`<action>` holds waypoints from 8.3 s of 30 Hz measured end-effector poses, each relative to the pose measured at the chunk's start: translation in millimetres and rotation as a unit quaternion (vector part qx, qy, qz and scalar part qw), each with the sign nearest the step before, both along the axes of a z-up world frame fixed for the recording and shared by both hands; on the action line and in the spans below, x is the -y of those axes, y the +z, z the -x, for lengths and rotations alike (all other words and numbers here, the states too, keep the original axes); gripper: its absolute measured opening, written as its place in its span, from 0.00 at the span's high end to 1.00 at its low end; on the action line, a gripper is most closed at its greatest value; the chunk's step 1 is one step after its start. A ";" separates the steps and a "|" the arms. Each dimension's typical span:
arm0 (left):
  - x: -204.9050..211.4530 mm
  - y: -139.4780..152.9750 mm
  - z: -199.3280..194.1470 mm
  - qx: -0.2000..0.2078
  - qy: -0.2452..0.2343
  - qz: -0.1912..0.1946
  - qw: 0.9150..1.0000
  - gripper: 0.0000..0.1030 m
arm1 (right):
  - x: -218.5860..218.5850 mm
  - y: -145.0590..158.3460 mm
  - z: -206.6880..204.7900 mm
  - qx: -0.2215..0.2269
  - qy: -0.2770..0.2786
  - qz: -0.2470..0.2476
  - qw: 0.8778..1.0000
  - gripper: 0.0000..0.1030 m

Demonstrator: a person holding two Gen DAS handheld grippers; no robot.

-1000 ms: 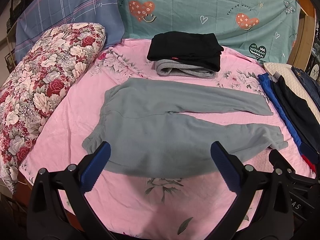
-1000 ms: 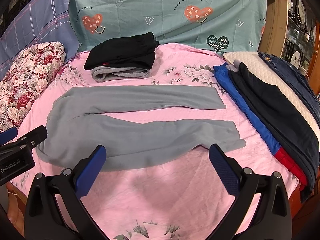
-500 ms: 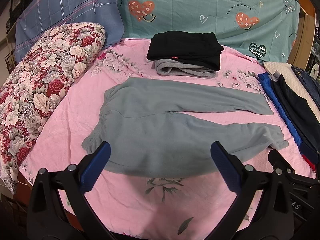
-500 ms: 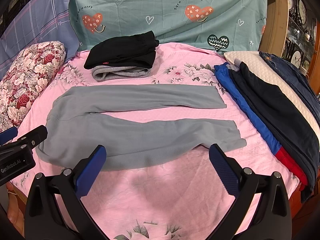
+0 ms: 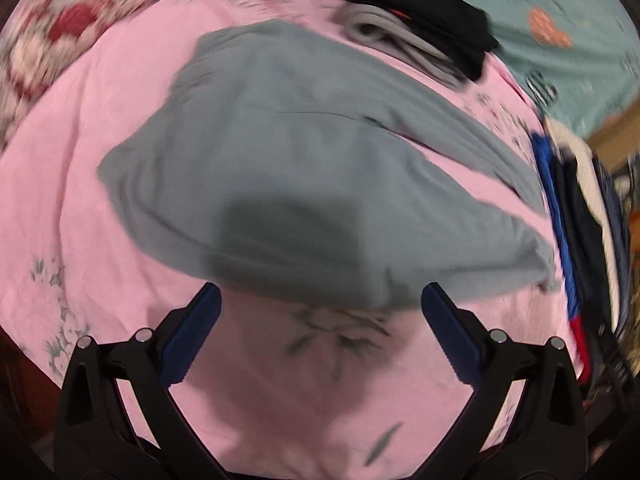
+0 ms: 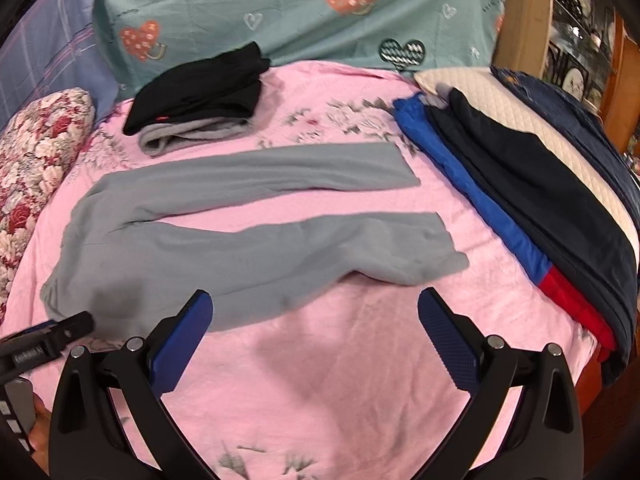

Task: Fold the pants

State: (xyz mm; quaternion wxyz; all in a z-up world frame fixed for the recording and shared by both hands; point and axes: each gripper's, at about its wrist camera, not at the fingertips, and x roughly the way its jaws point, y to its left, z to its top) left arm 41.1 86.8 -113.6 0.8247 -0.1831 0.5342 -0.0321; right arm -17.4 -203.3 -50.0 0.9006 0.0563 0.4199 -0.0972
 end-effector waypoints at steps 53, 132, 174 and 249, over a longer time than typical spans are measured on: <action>-139.7 -13.6 -11.4 0.000 0.140 0.062 0.988 0.95 | 200.4 -42.7 -47.7 -0.079 -0.109 -0.147 0.980 0.94; -111.9 -27.5 -246.7 0.041 -0.198 -0.002 0.979 0.94 | 96.4 -2.4 -78.6 -0.104 -0.007 -0.072 0.992 0.55; -135.3 -28.0 -259.2 0.060 -0.135 0.022 0.989 0.93 | -216.6 -88.7 -359.2 -0.151 0.431 0.001 0.890 0.96; -111.1 -44.3 -39.9 0.057 -0.089 0.080 0.991 0.97 | 83.2 -85.7 -316.1 -0.253 -0.065 -0.138 0.955 0.38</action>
